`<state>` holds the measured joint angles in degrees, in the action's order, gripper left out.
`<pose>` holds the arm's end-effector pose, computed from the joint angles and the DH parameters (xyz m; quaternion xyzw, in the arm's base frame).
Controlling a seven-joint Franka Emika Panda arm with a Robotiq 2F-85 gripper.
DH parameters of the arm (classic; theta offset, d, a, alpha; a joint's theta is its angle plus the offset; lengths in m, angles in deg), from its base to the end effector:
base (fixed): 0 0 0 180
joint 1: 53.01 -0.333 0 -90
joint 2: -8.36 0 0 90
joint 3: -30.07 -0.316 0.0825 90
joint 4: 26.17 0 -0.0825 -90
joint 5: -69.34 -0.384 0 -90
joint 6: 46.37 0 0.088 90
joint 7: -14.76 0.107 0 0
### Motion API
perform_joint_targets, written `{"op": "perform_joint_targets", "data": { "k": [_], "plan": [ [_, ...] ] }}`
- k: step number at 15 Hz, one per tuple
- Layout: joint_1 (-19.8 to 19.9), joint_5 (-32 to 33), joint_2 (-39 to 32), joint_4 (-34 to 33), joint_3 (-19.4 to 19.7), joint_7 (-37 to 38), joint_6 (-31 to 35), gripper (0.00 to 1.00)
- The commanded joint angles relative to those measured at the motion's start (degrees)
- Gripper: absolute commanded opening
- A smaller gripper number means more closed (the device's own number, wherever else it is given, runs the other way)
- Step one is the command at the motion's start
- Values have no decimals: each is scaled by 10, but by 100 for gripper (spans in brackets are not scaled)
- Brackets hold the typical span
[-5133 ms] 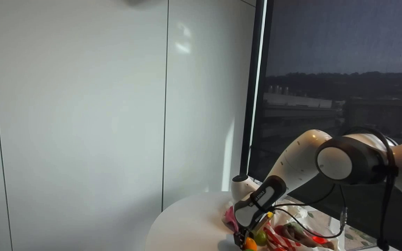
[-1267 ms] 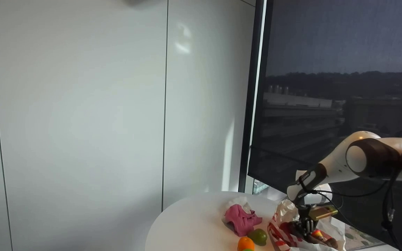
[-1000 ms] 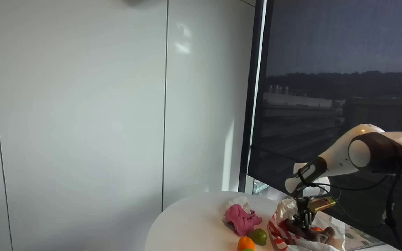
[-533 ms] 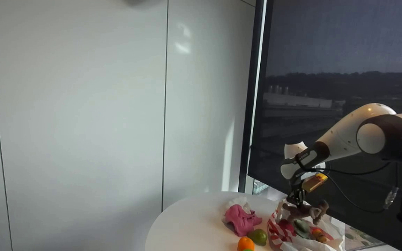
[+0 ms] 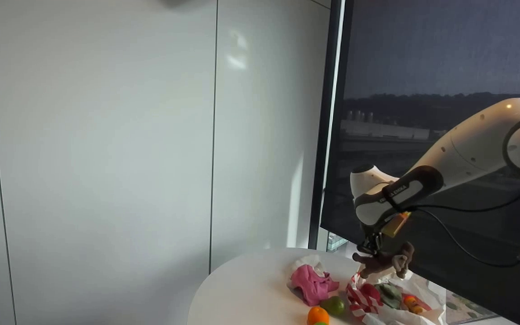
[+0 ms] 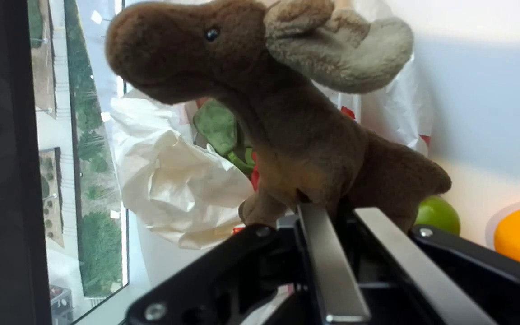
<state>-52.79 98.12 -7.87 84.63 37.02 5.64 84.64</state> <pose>0.6149 -0.0849 0.3512 0.9614 0.1755 0.0024 0.2120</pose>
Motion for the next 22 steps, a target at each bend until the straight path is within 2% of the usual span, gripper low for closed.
{"op": "perform_joint_targets", "data": {
  "k": [1, 3, 6, 11, 16, 19, 22],
  "plan": [
    [-23, 23, 83, 96, -30, 4, -12, 11],
    [-32, 21, 102, 121, -46, 4, -41, 12],
    [-35, -12, 130, 159, -71, -34, -80, 11],
    [-38, -121, 164, 215, -106, -177, -137, 12],
    [-58, -154, 141, 258, -134, -270, -165, 10],
    [-74, -163, 117, 277, -155, -299, -120, 11],
    [-86, -189, 84, 267, -176, -315, -70, 13]
  ]
}}
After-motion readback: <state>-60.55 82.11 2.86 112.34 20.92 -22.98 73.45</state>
